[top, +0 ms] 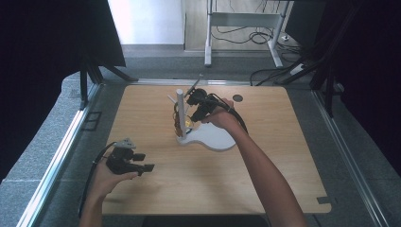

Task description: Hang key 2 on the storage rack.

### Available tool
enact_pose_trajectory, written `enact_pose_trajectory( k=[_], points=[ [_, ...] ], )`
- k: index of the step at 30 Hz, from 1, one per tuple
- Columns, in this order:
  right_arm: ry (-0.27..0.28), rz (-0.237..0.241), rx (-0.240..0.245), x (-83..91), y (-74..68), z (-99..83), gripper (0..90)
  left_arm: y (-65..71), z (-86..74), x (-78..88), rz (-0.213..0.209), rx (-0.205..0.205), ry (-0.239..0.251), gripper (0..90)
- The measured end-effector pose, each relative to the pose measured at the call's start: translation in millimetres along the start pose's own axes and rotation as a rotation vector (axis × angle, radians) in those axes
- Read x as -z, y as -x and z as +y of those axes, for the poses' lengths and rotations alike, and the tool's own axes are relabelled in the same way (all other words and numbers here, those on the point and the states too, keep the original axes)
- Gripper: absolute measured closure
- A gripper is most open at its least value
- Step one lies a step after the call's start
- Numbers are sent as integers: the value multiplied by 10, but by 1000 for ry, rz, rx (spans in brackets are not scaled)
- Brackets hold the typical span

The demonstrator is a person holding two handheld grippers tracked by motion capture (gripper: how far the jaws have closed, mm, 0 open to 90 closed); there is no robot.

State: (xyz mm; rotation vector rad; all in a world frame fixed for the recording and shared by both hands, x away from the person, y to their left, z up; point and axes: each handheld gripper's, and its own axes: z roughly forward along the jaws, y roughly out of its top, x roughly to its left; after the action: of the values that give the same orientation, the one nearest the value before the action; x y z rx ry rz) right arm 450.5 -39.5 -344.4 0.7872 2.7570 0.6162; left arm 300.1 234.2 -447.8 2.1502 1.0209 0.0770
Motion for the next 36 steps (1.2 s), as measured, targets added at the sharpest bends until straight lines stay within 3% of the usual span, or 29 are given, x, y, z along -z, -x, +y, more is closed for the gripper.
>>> enact_pose_trajectory(
  k=[8, 14, 21, 29, 36],
  points=[
    [36, -5, -2, 125, -20, -165, 599, 18, -6, 24, 8, -11, -1, 360],
    [76, 2, -3, 217, -95, -351, 588, 44, -8, 61, 8, -19, 9, 360],
    [91, 13, -11, 208, -121, -552, 584, 50, -7, 44, 1, -18, 3, 360],
    [107, 25, -22, 166, -118, -858, 585, 48, -8, 18, 7, -16, -6, 359],
    [104, 30, -38, 92, -191, -1283, 578, 55, -9, 11, 5, -23, -14, 359]
  ],
)
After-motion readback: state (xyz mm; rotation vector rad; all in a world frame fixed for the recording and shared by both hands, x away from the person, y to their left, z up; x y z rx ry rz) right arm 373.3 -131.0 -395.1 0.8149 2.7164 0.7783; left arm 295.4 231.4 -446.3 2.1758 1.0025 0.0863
